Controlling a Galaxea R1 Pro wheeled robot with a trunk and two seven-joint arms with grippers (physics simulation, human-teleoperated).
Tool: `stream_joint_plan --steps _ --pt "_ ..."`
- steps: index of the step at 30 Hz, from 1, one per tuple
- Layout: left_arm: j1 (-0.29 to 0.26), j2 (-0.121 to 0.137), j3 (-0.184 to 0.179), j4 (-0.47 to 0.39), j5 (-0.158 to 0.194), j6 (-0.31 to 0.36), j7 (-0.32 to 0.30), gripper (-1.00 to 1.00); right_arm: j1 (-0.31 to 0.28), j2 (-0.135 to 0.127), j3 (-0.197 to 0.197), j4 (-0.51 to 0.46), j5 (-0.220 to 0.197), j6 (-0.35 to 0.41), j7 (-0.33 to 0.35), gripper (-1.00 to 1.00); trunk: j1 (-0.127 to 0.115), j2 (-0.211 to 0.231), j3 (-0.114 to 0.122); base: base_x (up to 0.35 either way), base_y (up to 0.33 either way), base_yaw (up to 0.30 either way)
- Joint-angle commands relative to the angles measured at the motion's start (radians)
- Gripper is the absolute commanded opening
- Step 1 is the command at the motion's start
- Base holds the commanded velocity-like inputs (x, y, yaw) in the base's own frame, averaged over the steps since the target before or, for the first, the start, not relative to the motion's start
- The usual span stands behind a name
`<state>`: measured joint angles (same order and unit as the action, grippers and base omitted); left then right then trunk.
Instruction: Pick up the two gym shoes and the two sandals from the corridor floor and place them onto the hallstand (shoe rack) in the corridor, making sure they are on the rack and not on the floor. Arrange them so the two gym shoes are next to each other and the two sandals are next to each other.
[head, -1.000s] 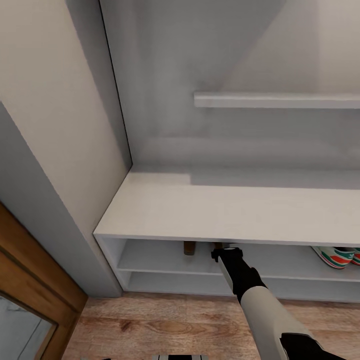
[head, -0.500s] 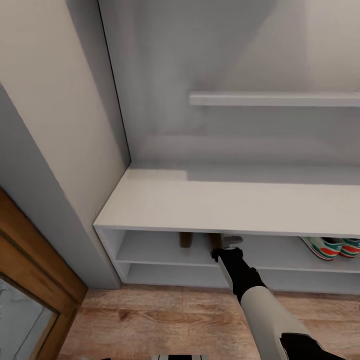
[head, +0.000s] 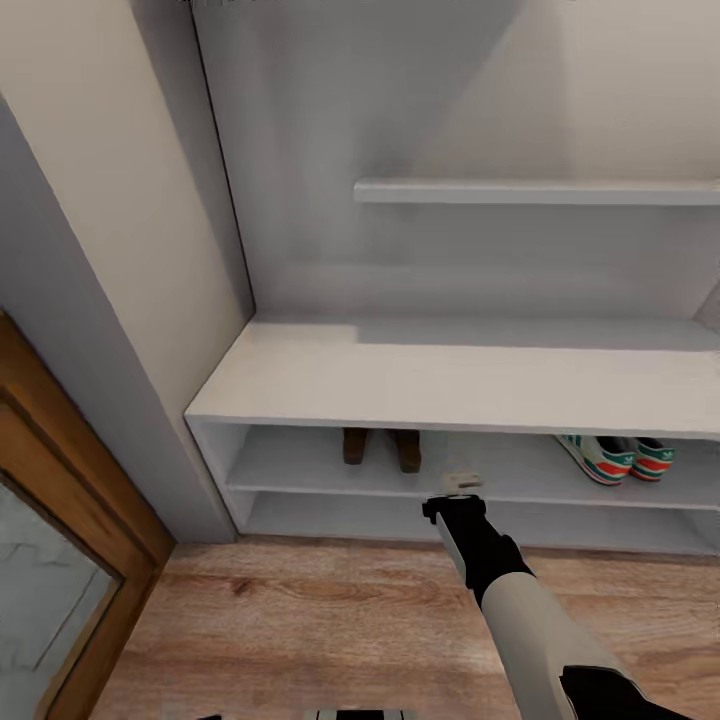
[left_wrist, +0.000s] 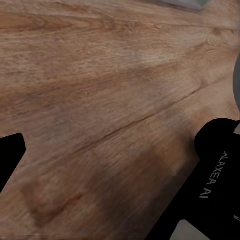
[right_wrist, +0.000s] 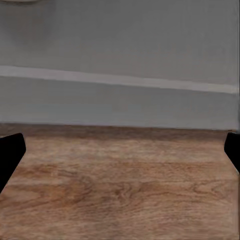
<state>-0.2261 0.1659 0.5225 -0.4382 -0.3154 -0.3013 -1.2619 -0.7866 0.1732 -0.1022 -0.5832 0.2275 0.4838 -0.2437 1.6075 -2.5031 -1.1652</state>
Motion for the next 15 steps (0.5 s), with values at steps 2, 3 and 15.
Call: stream_joint_plan --steps 2,3,15 --pt "-0.001 -0.001 0.008 -0.001 -0.01 -0.006 -0.005 1.0 0.0 0.001 -0.005 -0.001 0.01 0.006 0.003 1.0 -0.001 0.0 -0.001 -0.315 -0.042 0.0" --pt "-0.001 -0.001 0.008 -0.001 -0.01 -0.006 -0.006 1.0 0.0 0.001 -0.005 -0.001 0.01 0.006 0.003 1.0 -0.001 0.0 -0.001 -0.322 -0.03 0.0" --pt "-0.001 -0.001 0.01 -0.007 -0.01 -0.007 -0.009 1.0 0.001 0.001 -0.005 -0.001 0.01 0.006 0.003 1.0 -0.001 0.0 -0.001 -0.333 -0.008 0.0"
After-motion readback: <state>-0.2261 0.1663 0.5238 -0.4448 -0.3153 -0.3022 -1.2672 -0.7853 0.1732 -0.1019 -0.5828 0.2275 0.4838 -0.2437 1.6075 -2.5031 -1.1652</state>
